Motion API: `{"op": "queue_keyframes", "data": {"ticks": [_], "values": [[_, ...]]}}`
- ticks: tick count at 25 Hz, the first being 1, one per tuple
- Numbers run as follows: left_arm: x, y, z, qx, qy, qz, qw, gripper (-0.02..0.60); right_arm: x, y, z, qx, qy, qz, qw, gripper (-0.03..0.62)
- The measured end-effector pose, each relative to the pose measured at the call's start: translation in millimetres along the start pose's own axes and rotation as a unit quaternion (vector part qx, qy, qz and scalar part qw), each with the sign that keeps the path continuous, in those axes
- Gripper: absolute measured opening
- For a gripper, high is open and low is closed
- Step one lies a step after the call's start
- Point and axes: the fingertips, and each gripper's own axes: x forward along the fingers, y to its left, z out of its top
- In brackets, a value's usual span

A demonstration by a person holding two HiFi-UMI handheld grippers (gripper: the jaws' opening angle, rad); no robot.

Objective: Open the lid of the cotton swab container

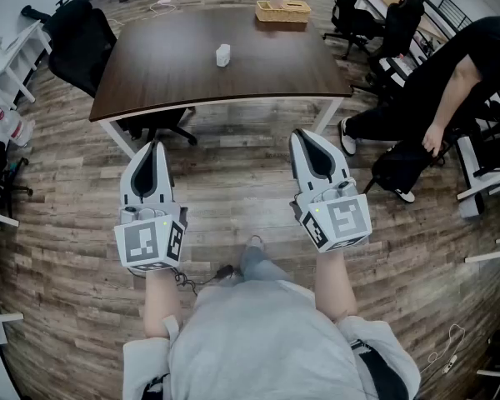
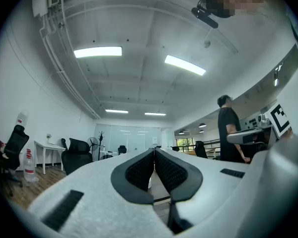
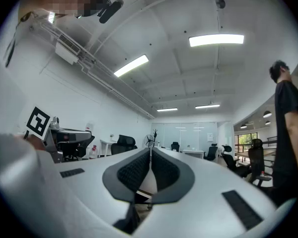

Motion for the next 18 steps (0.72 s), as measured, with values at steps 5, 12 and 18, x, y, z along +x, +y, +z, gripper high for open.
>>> {"op": "queue_keyframes", "data": {"ticks": [5, 12, 18], "values": [[11, 1, -3, 0.002, 0.000, -0.003, 1.0000, 0.012, 11, -3, -3, 0.002, 0.000, 0.002, 1.000, 0.016], [35, 6, -9, 0.002, -0.001, 0.000, 1.0000, 0.012, 35, -14, -9, 0.001, -0.002, 0.007, 1.000, 0.016], [70, 6, -17, -0.001, 0.002, 0.001, 1.0000, 0.012, 67, -29, -16, 0.012, -0.004, 0.032, 0.999, 0.017]]}}
